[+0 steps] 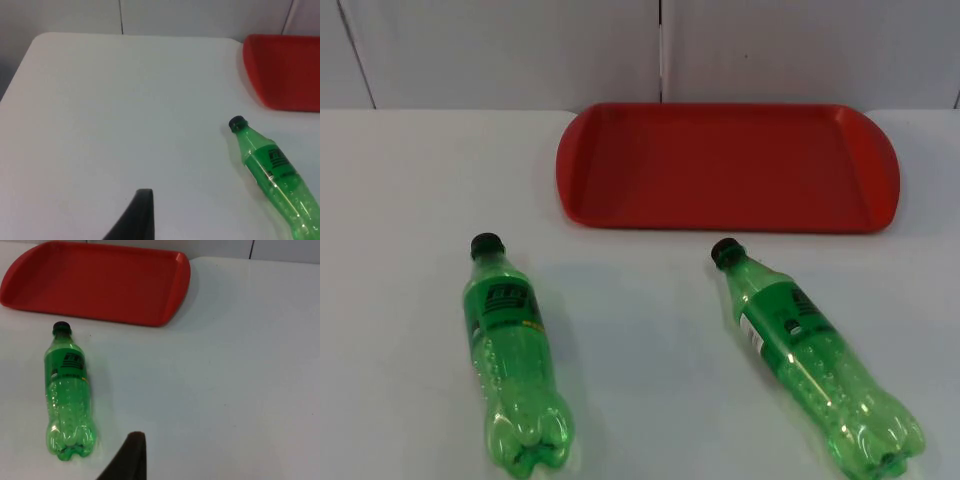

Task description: Place the bottle upright on the tray.

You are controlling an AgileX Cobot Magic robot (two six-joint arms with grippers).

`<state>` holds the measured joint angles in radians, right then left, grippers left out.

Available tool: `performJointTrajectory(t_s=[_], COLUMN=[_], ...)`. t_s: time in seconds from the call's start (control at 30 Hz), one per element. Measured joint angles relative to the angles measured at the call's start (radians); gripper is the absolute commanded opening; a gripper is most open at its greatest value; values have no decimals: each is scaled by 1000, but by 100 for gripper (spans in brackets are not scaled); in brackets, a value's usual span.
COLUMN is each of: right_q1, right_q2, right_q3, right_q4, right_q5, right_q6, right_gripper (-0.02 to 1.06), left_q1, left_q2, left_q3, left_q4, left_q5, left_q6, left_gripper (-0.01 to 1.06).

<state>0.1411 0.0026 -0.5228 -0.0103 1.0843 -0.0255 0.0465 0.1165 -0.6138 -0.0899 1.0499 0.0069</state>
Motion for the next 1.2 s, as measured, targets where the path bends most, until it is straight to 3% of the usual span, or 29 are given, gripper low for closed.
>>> performJointTrajectory(t_s=[0.6,0.87,1.2], right_q1=[0,0,0], right_q2=[0,0,0], right_q3=[0,0,0], right_q4=[0,0,0], right_q5=[0,0,0], right_q6=[0,0,0], right_gripper=[105,105,105], left_q1=[0,0,0], left_q2=[307,479,696], left_q3=[-62,-76,-147], left_q4=[-28,-95,-120], left_q5=[-13,-85,-111], left_q6=[-14,-7,-7], left_gripper=[105,105,105])
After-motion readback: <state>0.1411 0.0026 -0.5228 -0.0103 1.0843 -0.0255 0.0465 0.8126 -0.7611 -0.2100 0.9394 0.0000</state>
